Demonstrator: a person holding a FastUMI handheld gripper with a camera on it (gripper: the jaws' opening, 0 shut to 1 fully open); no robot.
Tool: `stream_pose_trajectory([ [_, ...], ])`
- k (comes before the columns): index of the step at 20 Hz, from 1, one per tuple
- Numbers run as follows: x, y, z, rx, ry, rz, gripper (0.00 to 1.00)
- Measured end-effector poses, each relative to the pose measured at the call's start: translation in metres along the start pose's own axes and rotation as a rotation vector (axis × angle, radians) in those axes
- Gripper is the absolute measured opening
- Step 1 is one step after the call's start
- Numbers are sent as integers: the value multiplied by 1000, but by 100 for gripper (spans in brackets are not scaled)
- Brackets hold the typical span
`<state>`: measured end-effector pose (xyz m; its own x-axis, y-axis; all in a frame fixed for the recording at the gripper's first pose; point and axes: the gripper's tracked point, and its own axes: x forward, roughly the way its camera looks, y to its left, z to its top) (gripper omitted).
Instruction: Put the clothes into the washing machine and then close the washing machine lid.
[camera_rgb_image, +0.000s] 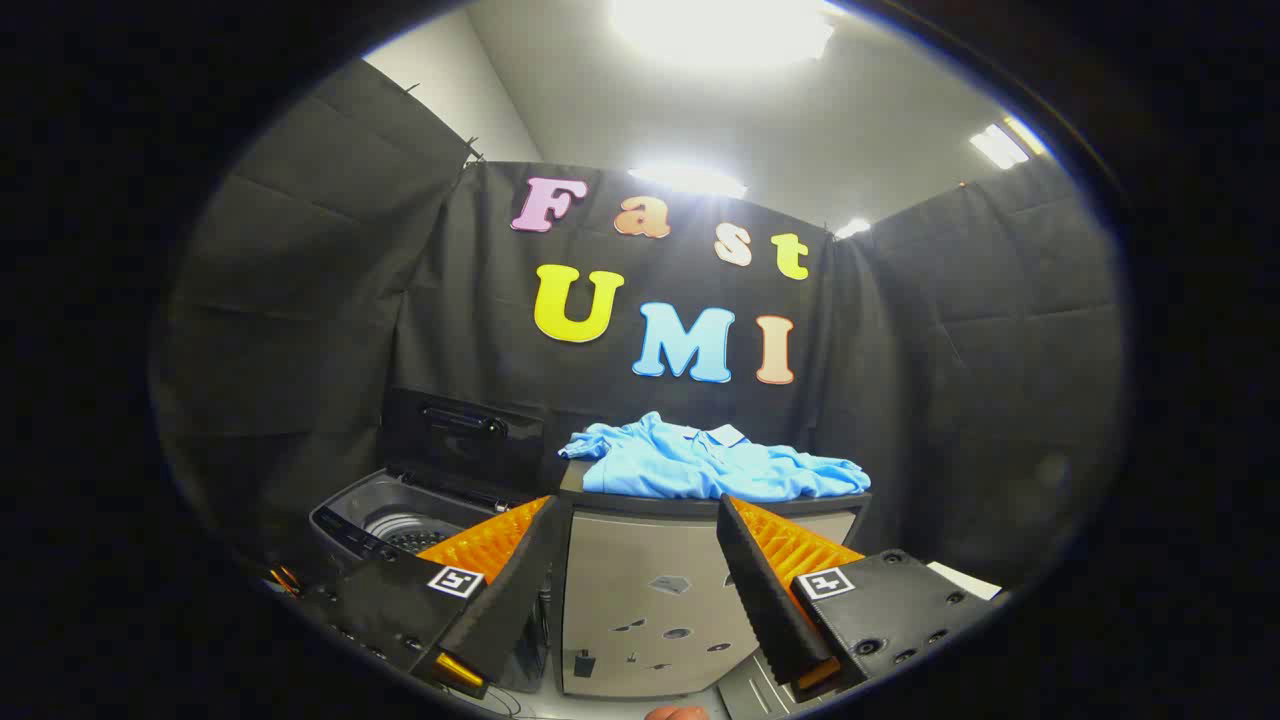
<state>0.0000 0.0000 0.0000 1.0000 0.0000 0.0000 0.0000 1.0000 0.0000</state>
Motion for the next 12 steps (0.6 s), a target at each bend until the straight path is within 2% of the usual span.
stream_pose_trajectory([
  [12,13,0,6,48,-34,-8,98],
])
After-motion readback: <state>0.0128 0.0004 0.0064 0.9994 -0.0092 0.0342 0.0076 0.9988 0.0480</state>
